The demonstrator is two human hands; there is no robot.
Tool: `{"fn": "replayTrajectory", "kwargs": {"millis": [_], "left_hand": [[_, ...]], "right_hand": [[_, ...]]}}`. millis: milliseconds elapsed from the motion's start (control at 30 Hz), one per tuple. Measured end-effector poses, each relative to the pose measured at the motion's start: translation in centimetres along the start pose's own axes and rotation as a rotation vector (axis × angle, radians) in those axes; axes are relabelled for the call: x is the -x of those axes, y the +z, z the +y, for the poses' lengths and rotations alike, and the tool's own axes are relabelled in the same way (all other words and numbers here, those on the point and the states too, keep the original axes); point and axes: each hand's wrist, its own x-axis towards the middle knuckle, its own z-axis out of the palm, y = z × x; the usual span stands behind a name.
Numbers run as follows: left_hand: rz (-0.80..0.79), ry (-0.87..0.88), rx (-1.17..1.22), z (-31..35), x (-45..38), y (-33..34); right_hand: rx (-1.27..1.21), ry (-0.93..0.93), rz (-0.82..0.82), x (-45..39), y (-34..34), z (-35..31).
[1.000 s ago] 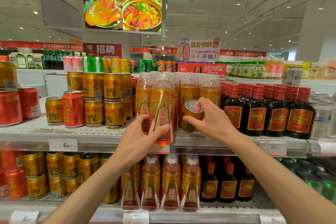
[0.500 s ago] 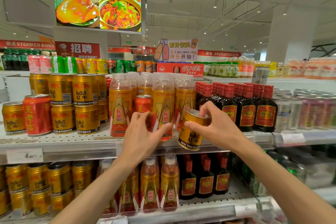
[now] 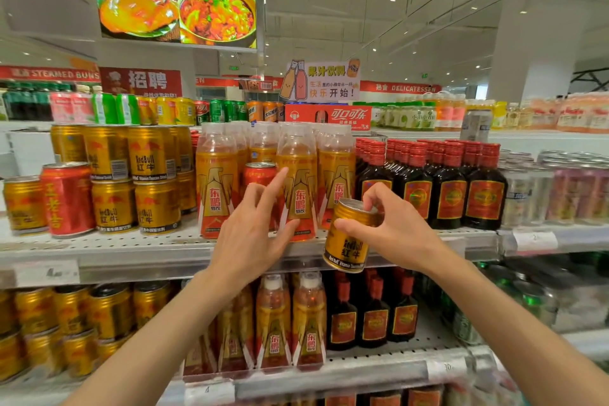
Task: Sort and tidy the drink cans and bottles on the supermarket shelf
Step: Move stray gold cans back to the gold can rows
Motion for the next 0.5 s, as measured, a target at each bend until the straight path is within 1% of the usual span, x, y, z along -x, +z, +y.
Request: {"fn": "replayTrajectory", "kwargs": {"millis": [67, 167, 333, 500], "left_hand": [[-0.014, 0.07, -0.067, -0.1, -0.1, -0.1], [-0.045, 0.086, -0.127, 0.3, -0.8, 0.2], [-0.104, 0.025, -0.087, 0.5, -1.7, 0.9], [-0.13, -0.051, -0.096, -0.5, -2.0, 1.4]], "right_hand": [[-0.001, 0.012, 0.001, -0.1, 0.2, 0.0], [-0.002, 0.021, -0.004, -0.2, 0.5, -0.1], [0.004, 0.022, -0.009, -0.2, 0.5, -0.3], [-0.003, 0.026, -0.014, 0.0, 0.4, 0.0]]}}
